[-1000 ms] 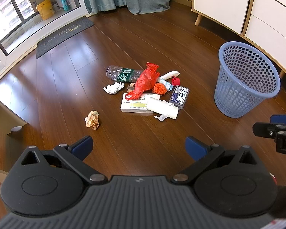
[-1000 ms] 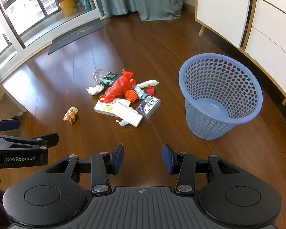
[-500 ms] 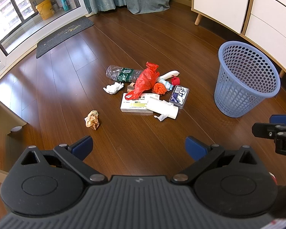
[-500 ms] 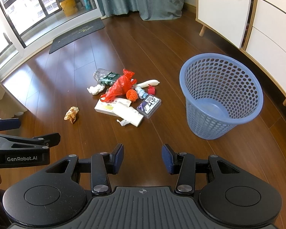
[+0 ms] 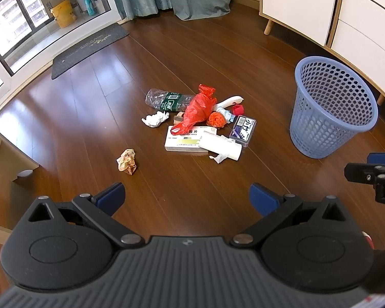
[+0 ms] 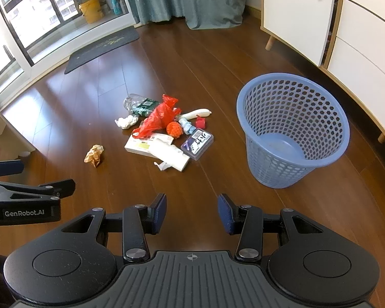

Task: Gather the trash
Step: 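Reach the right gripper to the blue wastebasket and clamp its rim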

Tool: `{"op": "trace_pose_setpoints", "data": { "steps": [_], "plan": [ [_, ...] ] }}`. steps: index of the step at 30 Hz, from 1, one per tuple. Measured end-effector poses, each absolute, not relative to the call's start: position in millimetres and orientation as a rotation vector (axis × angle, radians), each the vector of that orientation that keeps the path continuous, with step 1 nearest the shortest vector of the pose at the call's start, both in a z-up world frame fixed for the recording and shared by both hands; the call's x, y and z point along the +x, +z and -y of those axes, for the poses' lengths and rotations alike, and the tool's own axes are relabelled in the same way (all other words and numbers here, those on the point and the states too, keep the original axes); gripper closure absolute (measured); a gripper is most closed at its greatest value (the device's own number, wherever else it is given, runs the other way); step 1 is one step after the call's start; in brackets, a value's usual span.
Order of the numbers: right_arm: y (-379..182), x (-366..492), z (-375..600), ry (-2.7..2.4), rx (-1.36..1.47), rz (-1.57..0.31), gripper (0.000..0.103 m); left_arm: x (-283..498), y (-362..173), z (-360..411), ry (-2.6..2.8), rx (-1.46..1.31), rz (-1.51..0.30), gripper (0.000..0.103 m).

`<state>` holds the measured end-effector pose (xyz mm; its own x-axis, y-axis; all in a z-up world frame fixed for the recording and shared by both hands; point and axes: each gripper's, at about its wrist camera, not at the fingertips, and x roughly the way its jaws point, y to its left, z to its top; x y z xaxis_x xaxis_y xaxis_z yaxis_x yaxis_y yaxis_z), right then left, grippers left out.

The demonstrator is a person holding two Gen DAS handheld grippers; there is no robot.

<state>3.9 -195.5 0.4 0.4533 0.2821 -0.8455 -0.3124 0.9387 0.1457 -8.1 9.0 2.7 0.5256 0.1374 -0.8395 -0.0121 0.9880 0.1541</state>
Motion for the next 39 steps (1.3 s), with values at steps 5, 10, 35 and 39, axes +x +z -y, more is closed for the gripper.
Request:
{"op": "trace_pose_setpoints", "data": {
  "steps": [5,10,35,39],
  "plan": [
    [2,3,200,0.363,-0.027,-1.03,0.061,-9,5,-8,0.097,0.14,-1.015,0.001],
    [3,2,202,0.365,-0.027,-1.026,0.061,-10,6,-6,0.098,0.144,-1.013,0.001],
    [60,33,245,0.447,-0.01,-1.036,0.061,7,48,-19,0.048,0.166,-0.959,0.001],
    [61,56,262,0.42,-0.06,-1.029,0.061,22,55,-30,0.057,0.197,-0.946,0.001]
  ]
}}
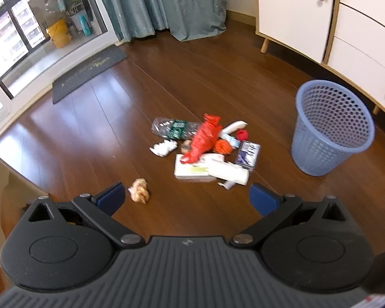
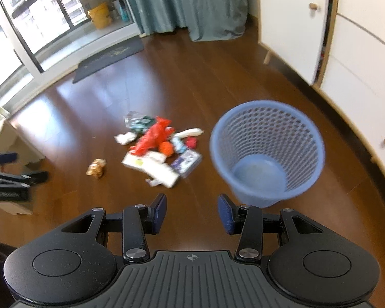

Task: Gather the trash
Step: 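Reach the right gripper to the blue wastebasket and clamp its rim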

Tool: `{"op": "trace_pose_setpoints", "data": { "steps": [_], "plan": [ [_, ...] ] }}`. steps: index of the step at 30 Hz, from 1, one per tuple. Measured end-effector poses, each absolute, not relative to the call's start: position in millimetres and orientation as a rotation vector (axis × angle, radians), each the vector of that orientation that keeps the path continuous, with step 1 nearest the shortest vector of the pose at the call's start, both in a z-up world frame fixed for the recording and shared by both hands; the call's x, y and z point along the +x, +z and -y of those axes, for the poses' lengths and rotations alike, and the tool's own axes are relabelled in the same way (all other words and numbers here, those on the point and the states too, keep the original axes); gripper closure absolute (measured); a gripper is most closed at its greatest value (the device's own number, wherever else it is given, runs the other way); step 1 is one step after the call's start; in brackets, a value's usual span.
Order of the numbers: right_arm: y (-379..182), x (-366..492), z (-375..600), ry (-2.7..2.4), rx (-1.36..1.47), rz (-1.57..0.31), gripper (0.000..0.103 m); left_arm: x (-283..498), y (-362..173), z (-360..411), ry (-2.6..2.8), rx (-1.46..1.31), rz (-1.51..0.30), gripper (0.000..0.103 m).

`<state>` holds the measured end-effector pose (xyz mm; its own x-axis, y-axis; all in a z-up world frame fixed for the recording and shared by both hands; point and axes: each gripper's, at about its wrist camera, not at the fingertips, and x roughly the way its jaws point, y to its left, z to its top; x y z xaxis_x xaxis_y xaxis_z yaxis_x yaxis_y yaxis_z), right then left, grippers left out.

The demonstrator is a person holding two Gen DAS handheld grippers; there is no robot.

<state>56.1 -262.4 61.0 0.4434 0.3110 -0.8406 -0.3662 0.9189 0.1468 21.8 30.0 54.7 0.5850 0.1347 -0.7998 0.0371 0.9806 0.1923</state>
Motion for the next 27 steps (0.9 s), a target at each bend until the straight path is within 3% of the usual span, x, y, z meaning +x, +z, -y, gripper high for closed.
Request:
{"op": "trace_pose_setpoints", "data": {
  "steps": [11,27],
  "plan": [
    [-2,114,342,0.225,0.011,-1.108,0.061,68,47,-73,0.068,0.233,-0.956,0.001],
    [-82,172,396,0.059,0.21,-1.141,0.062,115,-35,-89,0.053,0.233,-1.004,0.001]
  ]
}}
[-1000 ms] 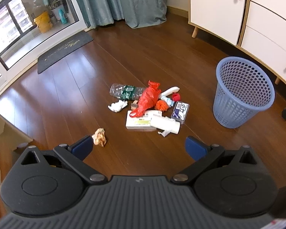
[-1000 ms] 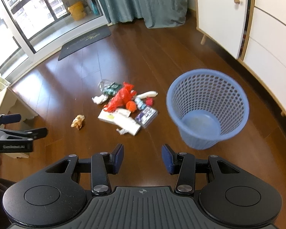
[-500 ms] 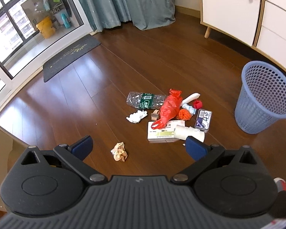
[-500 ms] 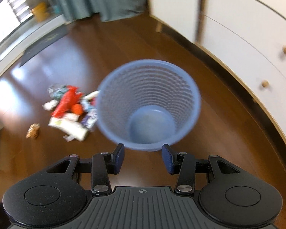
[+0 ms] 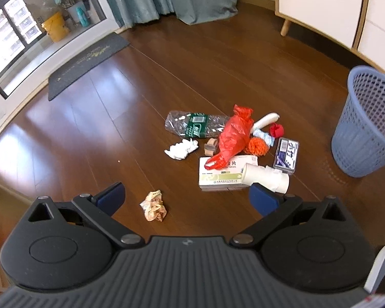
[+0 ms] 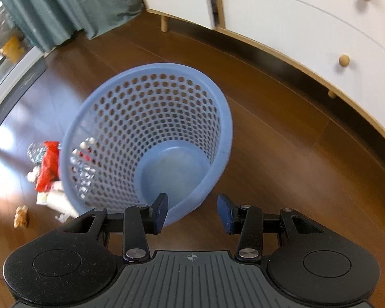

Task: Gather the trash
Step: 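Reach the right gripper to the blue wastebasket and clamp its rim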

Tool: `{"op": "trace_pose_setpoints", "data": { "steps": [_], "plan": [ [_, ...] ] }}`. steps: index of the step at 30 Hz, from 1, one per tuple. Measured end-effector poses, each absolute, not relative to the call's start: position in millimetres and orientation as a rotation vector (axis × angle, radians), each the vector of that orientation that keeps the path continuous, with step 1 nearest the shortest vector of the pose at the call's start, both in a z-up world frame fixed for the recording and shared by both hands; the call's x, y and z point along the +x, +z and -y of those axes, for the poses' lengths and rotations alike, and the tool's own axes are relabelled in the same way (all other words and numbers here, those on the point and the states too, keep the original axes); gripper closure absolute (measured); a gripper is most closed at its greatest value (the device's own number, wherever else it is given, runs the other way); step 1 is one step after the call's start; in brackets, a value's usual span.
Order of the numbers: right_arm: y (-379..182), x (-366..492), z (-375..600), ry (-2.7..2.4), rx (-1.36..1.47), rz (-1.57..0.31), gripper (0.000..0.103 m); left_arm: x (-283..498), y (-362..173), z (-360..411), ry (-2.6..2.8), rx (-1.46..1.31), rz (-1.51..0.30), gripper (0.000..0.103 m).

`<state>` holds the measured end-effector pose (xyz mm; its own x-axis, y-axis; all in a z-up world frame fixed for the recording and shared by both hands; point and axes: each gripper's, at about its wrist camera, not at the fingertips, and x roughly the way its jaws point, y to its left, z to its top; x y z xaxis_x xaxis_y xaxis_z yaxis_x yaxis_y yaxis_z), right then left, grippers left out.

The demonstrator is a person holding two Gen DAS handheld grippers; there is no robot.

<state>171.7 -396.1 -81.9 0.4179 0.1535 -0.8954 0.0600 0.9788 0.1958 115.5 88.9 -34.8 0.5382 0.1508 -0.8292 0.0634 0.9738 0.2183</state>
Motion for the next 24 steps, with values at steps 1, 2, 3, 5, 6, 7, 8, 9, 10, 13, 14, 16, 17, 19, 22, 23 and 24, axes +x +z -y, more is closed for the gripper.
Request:
{"op": "trace_pose_setpoints", "data": {
  "steps": [1,2,3,5,6,7,8,9,10,13,14,16,17,19,22,23,24],
  "plan": [
    [-85,174,397,0.048,0.217,-1.14,0.062,118,-44,-87,0.048,0.238,-1.005,0.001],
    [-87,177,398,0.04,0.223,-1.14,0.062,119,-52,-85,0.042,0.241,-1.008,0.001],
    [-90,179,397,0.032,0.229,-1.142,0.062,121,-61,-83,0.037,0.241,-1.012,0.001],
    [-96,182,396,0.023,0.235,-1.15,0.062,124,-76,-79,0.023,0.245,-1.024,0.001],
    [-98,182,396,0.016,0.236,-1.154,0.063,126,-82,-76,0.014,0.251,-1.03,0.001],
    [-100,184,396,0.012,0.239,-1.156,0.065,128,-88,-73,0.004,0.26,-1.033,0.001],
    [-102,185,396,0.009,0.245,-1.161,0.068,130,-93,-70,-0.005,0.269,-1.033,0.001],
    [-103,186,397,0.009,0.255,-1.163,0.071,132,-96,-66,-0.013,0.277,-1.03,0.001],
    [-103,187,396,0.007,0.259,-1.167,0.072,134,-99,-63,-0.021,0.278,-1.028,0.001],
    [-103,188,391,0.004,0.244,-1.175,0.076,144,-111,-52,-0.053,0.269,-1.044,0.001],
    [-103,188,389,-0.004,0.242,-1.181,0.076,147,-115,-48,-0.063,0.268,-1.045,0.001],
    [-103,190,386,-0.022,0.247,-1.199,0.076,152,-124,-40,-0.083,0.263,-1.05,0.001],
    [-103,190,385,-0.033,0.244,-1.206,0.076,155,-127,-37,-0.091,0.257,-1.053,0.001],
    [-103,191,382,-0.049,0.239,-1.214,0.076,159,-134,-31,-0.103,0.242,-1.059,0.001],
    [-108,193,383,-0.062,0.282,-1.231,0.076,163,-143,-24,-0.12,0.231,-1.07,0.001],
    [-110,193,383,-0.066,0.301,-1.234,0.076,164,-147,-22,-0.123,0.229,-1.074,0.001],
    [-111,193,383,-0.074,0.315,-1.232,0.078,166,-150,-21,-0.129,0.227,-1.079,0.001]
  ]
}}
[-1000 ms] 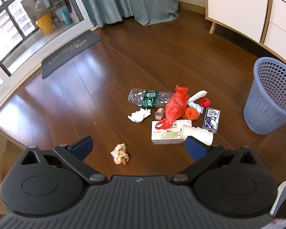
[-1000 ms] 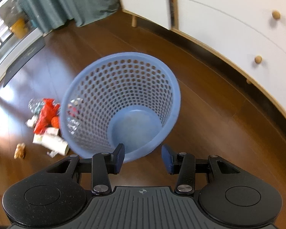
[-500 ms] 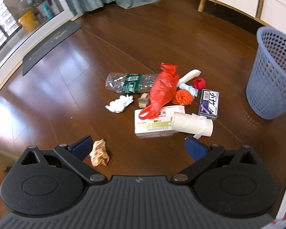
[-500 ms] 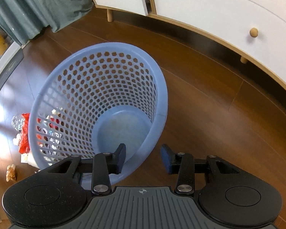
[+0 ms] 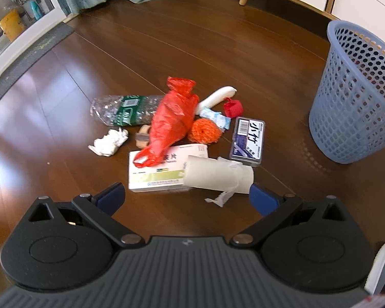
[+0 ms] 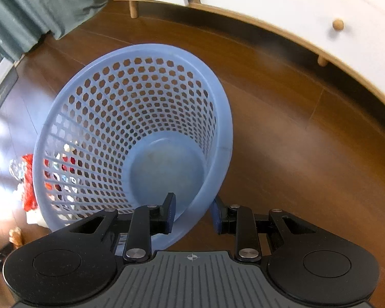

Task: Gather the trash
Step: 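Reach the right gripper to the blue wastebasket and clamp its rim, then grasp the white paper roll with the left gripper while the right gripper holds the wastebasket rim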

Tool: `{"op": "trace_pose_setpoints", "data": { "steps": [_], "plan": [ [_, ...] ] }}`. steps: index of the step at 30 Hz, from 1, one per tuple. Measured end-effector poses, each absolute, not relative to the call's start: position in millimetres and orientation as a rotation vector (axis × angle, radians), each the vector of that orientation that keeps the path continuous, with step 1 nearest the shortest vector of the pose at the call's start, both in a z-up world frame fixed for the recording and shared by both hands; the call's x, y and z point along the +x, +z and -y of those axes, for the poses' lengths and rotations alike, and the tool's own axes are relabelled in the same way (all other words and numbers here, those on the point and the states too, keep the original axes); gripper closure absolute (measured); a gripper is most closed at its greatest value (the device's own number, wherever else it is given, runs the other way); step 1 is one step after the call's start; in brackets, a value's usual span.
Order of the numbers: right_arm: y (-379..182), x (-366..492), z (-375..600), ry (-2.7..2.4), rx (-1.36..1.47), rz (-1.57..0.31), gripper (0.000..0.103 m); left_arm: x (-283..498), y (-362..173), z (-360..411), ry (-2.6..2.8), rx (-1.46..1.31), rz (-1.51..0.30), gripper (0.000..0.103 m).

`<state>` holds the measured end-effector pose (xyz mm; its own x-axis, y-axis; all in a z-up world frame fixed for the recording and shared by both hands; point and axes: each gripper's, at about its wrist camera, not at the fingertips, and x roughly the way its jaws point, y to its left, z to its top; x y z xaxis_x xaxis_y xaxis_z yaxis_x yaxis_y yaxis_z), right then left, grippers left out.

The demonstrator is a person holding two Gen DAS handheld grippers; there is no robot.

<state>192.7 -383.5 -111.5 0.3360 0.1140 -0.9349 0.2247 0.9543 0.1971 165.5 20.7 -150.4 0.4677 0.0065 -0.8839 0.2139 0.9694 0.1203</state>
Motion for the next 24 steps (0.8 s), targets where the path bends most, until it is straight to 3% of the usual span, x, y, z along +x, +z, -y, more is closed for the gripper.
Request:
{"op": "trace_pose_setpoints", "data": {
  "steps": [9,14,24],
  "plan": [
    [-89,203,367,-0.151,0.245,-1.157,0.094,172,-172,-24,-0.124,0.205,-1.1,0.001],
    [-81,211,347,-0.152,0.187,-1.144,0.094,170,-177,-27,-0.122,0.202,-1.091,0.001],
    [-58,210,383,-0.357,0.341,-1.095,0.094,164,-180,-41,-0.113,0.122,-1.081,0.001]
  ]
}}
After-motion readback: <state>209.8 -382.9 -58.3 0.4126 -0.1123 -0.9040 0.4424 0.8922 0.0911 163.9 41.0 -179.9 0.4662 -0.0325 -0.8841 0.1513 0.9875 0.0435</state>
